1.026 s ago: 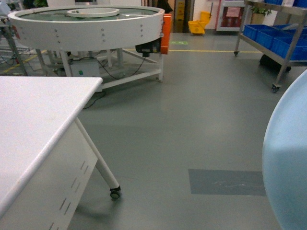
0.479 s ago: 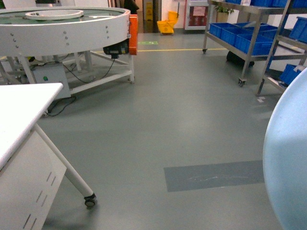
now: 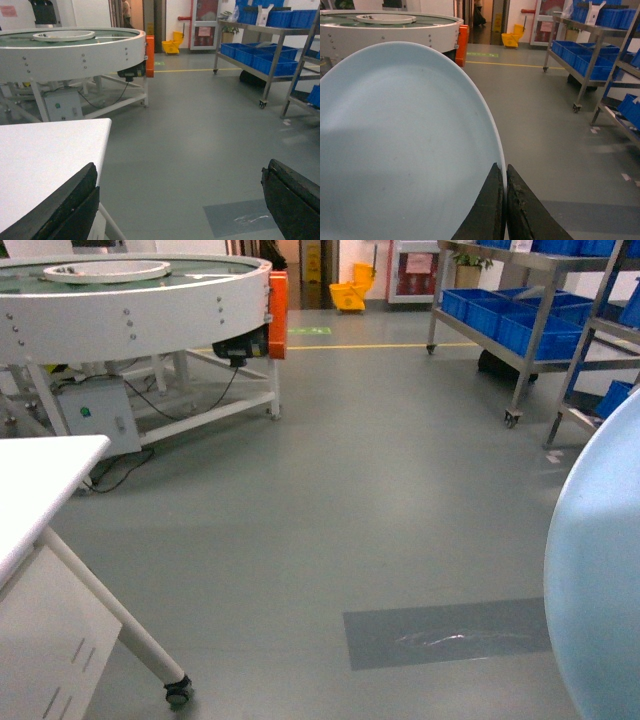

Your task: Place blue tray on left shelf second layer neatly

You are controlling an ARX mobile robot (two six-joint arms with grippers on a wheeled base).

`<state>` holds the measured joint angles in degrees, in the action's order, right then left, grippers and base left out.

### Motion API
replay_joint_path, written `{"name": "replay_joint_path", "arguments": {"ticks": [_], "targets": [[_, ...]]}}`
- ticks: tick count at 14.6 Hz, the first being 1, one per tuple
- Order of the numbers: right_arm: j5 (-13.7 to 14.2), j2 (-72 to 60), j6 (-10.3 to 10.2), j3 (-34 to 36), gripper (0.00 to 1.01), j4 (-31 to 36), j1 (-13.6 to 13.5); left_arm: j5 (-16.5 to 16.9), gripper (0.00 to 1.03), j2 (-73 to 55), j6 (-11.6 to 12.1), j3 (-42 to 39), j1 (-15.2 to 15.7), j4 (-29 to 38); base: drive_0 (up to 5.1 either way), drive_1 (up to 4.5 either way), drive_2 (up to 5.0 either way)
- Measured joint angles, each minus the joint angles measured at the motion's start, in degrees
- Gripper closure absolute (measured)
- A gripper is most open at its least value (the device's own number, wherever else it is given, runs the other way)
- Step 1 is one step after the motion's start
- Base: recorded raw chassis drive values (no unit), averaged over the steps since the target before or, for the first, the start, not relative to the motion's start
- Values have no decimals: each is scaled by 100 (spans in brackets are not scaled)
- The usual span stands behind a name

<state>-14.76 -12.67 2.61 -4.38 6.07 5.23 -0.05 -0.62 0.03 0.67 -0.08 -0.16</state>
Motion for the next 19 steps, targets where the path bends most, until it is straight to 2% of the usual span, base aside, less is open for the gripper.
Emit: {"name": "replay_joint_path", "arguments": {"ticks": [19], "targets": [[4, 0, 0, 22, 99, -2, 0, 2, 5, 0, -2, 0, 0, -7, -2, 412, -416]]}}
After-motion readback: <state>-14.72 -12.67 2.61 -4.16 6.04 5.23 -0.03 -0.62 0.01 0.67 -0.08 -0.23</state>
